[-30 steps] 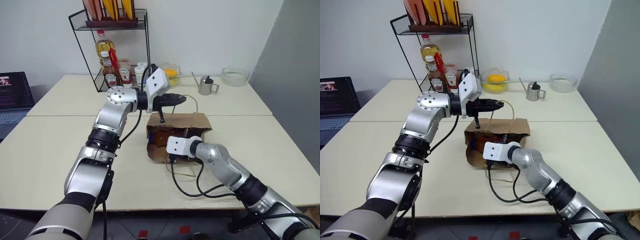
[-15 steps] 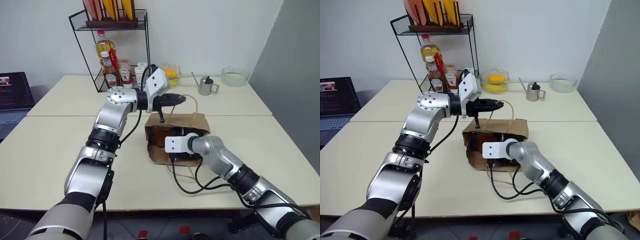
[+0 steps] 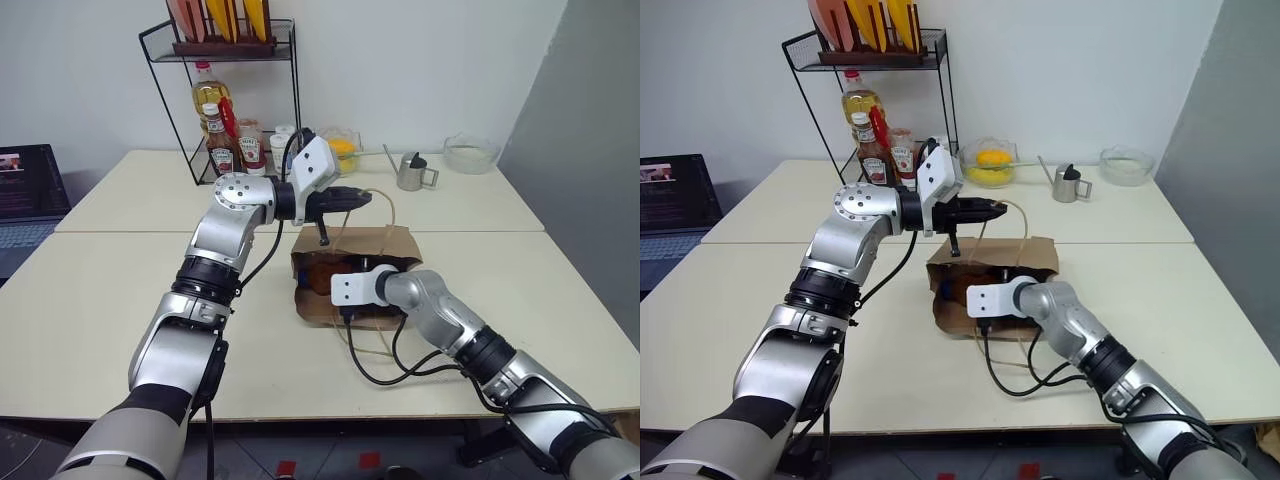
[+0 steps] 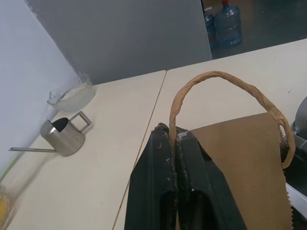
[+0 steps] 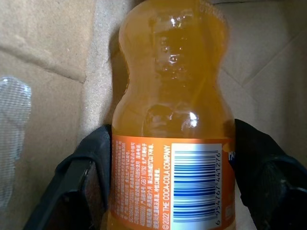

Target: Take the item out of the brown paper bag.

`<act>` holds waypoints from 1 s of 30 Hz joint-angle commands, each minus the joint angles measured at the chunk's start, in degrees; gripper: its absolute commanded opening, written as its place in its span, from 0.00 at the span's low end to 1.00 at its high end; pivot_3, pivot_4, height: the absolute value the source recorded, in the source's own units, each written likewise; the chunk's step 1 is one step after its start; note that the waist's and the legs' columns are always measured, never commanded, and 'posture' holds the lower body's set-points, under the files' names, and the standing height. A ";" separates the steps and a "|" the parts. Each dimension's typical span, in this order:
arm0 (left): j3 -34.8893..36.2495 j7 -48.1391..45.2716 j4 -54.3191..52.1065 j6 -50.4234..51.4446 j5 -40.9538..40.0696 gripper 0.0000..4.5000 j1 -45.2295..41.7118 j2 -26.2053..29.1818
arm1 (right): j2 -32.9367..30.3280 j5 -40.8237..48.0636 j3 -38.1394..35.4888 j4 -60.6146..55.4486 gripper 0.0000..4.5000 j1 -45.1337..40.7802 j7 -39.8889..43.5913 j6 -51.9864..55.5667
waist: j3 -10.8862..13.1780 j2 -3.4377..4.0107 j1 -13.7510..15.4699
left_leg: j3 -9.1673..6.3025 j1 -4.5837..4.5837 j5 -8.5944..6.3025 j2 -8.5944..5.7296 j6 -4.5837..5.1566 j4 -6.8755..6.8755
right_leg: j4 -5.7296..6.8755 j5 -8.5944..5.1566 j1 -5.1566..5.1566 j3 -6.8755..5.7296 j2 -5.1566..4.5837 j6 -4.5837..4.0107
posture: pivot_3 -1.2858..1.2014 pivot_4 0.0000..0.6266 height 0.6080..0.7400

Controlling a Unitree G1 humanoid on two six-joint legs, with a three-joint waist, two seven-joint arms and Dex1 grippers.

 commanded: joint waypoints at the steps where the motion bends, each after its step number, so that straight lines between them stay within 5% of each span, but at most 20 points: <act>1: 1.29 0.91 -0.09 -1.70 0.11 0.00 -1.72 0.16 | -2.71 0.29 -2.93 -6.56 0.72 1.51 -0.72 -4.59 | 0.00 0.00 0.04 | 0.00 -0.03 0.00 0.00 0.00 -0.01 | -0.02 0.00 -0.02 0.00 0.00 0.00 | 0.52 0.24 1.00; 12: 0.56 3.81 5.36 -6.35 3.44 0.00 -2.46 -0.13 | -9.65 10.30 -14.11 -24.80 0.72 12.27 -2.26 -18.27 | 0.01 0.00 -0.01 | 0.03 -0.09 -0.01 -0.02 0.01 -0.03 | -0.06 0.00 -0.07 0.01 -0.04 0.00 | 0.52 0.24 1.00; 22: 0.58 4.46 8.43 -8.72 4.82 0.00 -2.93 -0.54 | -12.64 23.52 -33.21 -36.55 0.72 23.28 -7.07 -29.59 | 0.02 -0.02 0.27 | 0.06 -0.10 -0.01 -0.05 0.02 -0.01 | -0.06 0.00 -0.03 0.04 -0.06 0.00 | 0.52 0.24 1.00; 30: 0.64 4.58 9.69 -10.21 5.44 0.00 -2.88 -0.72 | -17.19 14.77 -47.27 -33.90 0.72 24.40 -15.77 -25.54 | 0.02 -0.03 0.50 | 0.09 -0.08 -0.01 -0.05 0.02 -0.02 | -0.04 0.00 -0.03 0.05 -0.05 0.00 | 0.52 0.24 1.00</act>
